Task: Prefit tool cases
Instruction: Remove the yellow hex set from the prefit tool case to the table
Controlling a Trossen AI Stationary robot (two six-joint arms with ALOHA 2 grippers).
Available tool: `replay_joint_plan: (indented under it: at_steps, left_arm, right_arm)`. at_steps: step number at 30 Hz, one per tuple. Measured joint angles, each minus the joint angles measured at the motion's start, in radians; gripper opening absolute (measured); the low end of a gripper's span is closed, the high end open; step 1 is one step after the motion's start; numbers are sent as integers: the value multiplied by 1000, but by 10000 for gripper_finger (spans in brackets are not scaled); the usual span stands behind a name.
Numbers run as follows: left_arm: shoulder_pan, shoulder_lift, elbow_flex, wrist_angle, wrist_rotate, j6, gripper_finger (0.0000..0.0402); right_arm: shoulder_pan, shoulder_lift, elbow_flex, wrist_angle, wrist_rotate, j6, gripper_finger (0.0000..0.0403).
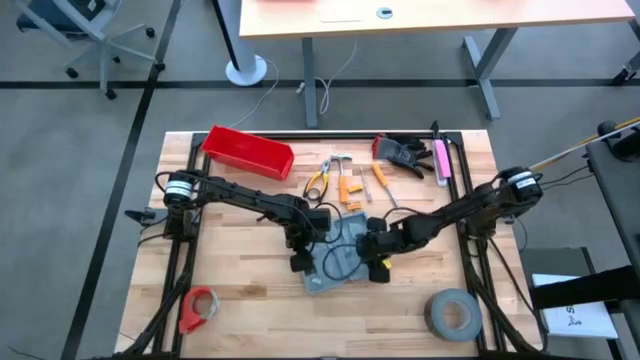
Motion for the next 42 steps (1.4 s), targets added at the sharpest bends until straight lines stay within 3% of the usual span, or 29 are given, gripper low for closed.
replay_joint_plan:
  at_steps: [10, 21, 33, 42]
  left_arm:
    - [0, 1, 0, 7, -4, 0, 224]
    - [0, 1, -1, -10, -6, 1, 214]
    - [-8, 2, -2, -12, -5, -16, 233]
    - [-17, 4, -3, 61, 8, -53, 216]
  right_arm:
    - [39, 4, 18, -49, 83, -30, 183]
    - [18, 95, 22, -6, 74, -99, 183]
    - [-31, 97, 19, 19, 51, -119, 183]
    - [-68, 100, 16, 31, 62, -80, 183]
